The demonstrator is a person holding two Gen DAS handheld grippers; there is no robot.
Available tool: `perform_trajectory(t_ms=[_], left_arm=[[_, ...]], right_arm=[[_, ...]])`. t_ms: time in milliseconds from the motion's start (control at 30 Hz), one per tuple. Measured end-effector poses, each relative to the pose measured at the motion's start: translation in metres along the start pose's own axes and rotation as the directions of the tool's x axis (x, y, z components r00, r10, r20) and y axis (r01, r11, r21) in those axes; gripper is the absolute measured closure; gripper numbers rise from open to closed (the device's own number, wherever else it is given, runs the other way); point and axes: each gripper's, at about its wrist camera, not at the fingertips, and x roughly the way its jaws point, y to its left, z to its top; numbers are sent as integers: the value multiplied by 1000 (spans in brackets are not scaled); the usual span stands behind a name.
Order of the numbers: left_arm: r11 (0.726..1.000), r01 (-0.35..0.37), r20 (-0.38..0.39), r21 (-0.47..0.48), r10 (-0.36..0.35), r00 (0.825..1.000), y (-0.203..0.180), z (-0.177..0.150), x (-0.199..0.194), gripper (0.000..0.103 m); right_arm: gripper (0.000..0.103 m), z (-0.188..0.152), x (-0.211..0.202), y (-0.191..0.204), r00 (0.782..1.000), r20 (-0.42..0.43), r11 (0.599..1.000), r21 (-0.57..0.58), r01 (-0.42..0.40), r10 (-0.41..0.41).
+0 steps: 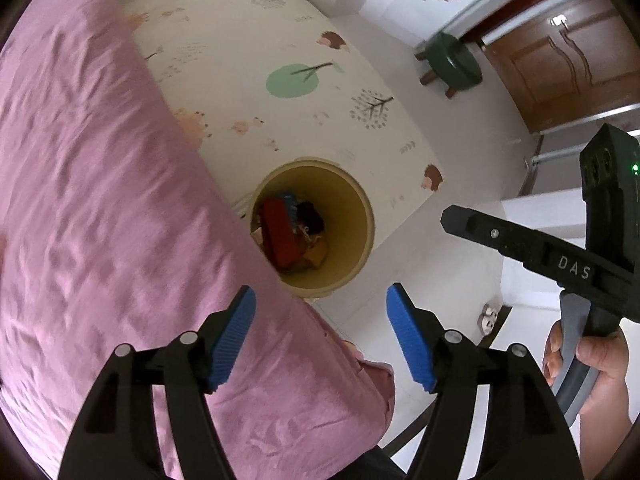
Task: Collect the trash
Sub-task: 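Move both open tools back over the shoelace and orange bottle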
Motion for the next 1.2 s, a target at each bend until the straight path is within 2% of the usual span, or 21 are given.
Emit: perform_trajectory(t_ms=[200,400,633,833,967,1200], left_arm=[[991,-5,51,-136,12,999,50,-36,-28,33],[963,-17,92,-270,44,995,114,-84,-54,33],[908,-18,138,-418,84,987,198,-147,-88,33],[871,-22,171,-490,121,978,256,-192,-115,33],[850,-46,180,-525,164,970,296,-220,-131,25],[821,-25,198,-571,167,966,358,-260,-146,25]], right_arm=[[49,-19,14,53,999,-38,996,-89,-18,15],[48,-50,38,120,995,-93,982,-184,-43,26],[48,-90,72,201,988,-150,961,-263,-85,46],[47,-124,99,265,981,-184,944,-312,-110,53],[41,-148,119,308,979,-196,934,-339,-111,45],[40,-179,148,361,980,-200,926,-365,-94,20]])
